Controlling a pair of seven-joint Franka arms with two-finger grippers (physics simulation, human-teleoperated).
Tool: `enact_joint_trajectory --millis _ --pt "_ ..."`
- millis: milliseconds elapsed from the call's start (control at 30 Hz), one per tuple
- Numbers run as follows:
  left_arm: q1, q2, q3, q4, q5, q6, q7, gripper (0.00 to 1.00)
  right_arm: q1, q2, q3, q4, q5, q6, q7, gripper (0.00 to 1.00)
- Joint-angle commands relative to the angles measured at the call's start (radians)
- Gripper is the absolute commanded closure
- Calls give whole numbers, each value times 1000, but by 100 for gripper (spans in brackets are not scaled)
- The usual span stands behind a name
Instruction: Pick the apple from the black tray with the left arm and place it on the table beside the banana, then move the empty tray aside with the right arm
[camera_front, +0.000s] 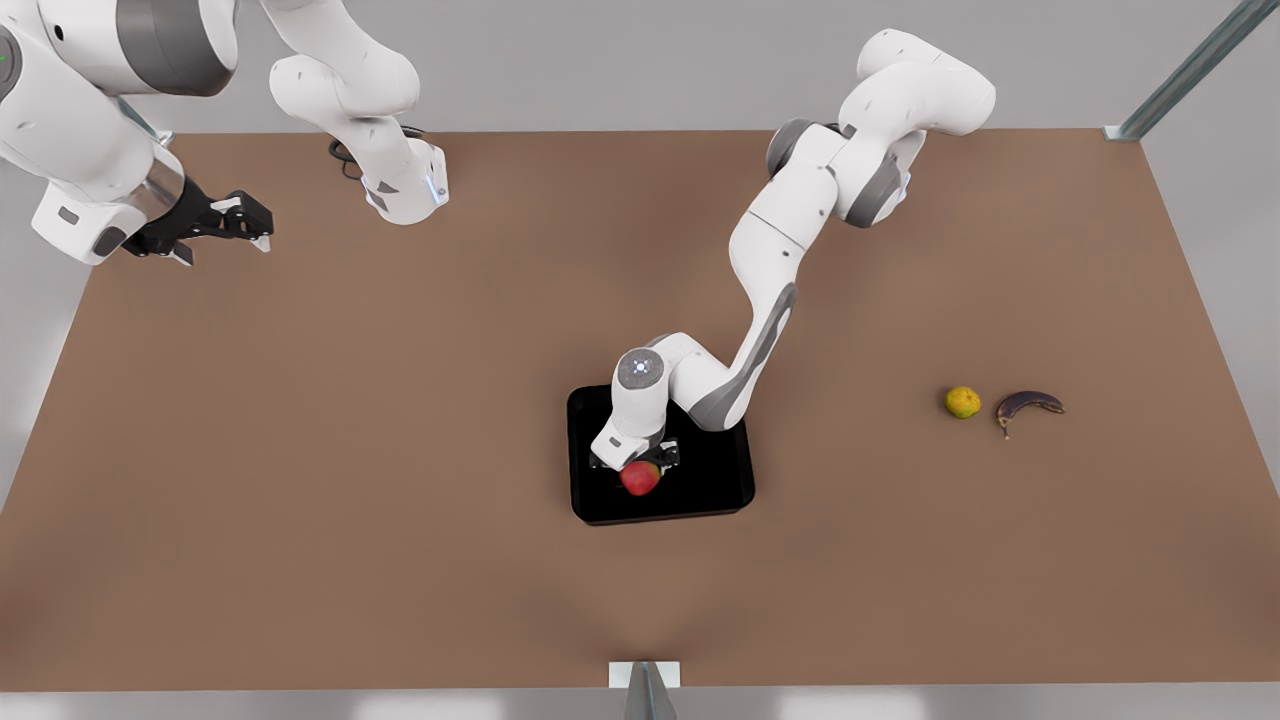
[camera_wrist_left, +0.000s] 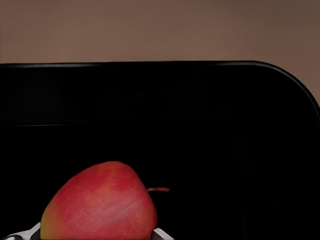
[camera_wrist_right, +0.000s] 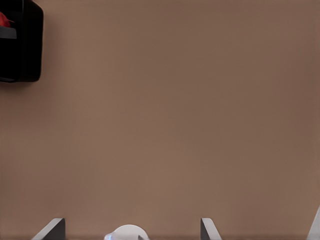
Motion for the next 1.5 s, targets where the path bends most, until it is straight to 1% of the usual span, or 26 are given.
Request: enact_joint_trajectory --millis 0,200,233,267,333,367,400,433,500,600,733,767,867,900,933,967,1033,1133,1167,1200,1233,1333,1367,1400,1433,1467 --pt "0 3 -1 0 2 2 -26 0 -21 -1 1 0 -1 -1 3 0" --pt "0 -3 -28 0 0 29 -26 0 -21 -1 2 0 -3 -1 1 0" --pt "0 -3 -28 0 0 24 -26 17 -21 -1 2 0 -3 -1 1 0" --pt "0 -3 -28 0 0 24 -26 30 -23 -1 2 0 -3 -1 1 0" --pt "0 -5 -28 0 -1 18 -24 33 -21 -1 2 0 -3 -1 3 0" --pt "0 -7 -30 0 -1 4 -24 43 -23 -1 2 0 -3 -1 3 0" --pt "2 -8 -30 -1 -3 2 -24 46 -23 1 1 0 -9 -1 1 0" --pt "2 -13 -30 0 -3 -31 -21 46 -14 1 1 0 -27 -1 3 0" --pt "15 -69 -43 0 -28 -114 25 44 -10 1 1 0 -27 -1 3 0" --pt "86 -206 -48 2 -176 -358 230 43 -10 1 1 0 -27 -1 3 0" --pt "262 -316 -50 5 -330 -617 539 42 -10 1 1 0 -26 -1 3 0" --pt "342 -344 -50 7 -367 -701 666 42 -9 1 1 0 -26 -1 7 0" --pt "492 -346 -47 39 -362 -895 899 42 -7 1 2 0 -24 -1 7 0" --pt "546 -339 -45 39 -360 -956 965 42 -7 14 19 0 -18 3 9 0" --pt "586 -333 -36 37 -331 -1005 1052 42 2 31 68 2 -12 10 12 0" --pt "635 -320 -33 36 -302 -1028 1140 42 34 89 140 46 5 15 97 0" --pt "663 -269 -24 30 -241 -1051 1227 42 103 163 195 103 25 44 263 0" --pt "683 -206 -14 30 -167 -1067 1281 42 180 202 205 103 66 96 518 0" --pt "686 -197 -8 30 -167 -1061 1293 42 212 228 206 102 66 95 521 2" --pt "686 -192 -2 30 -166 -1062 1309 42 212 258 206 97 74 95 593 6" --pt "686 -192 4 30 -164 -1064 1312 41 249 310 209 94 72 96 653 2" --pt "686 -171 7 27 -63 -1061 1392 41 286 441 206 96 69 245 940 0" --pt "687 -155 9 27 -57 -1048 1396 41 286 464 208 97 102 332 1016 0" --pt "703 -155 10 27 -58 -1039 1398 40 289 511 209 99 135 427 1113 0" --pt "707 -155 12 27 -58 -1039 1395 0 306 537 208 99 135 484 1142 0" --pt "707 -158 13 28 -58 -1039 1378 0 329 567 208 99 134 527 1176 0"
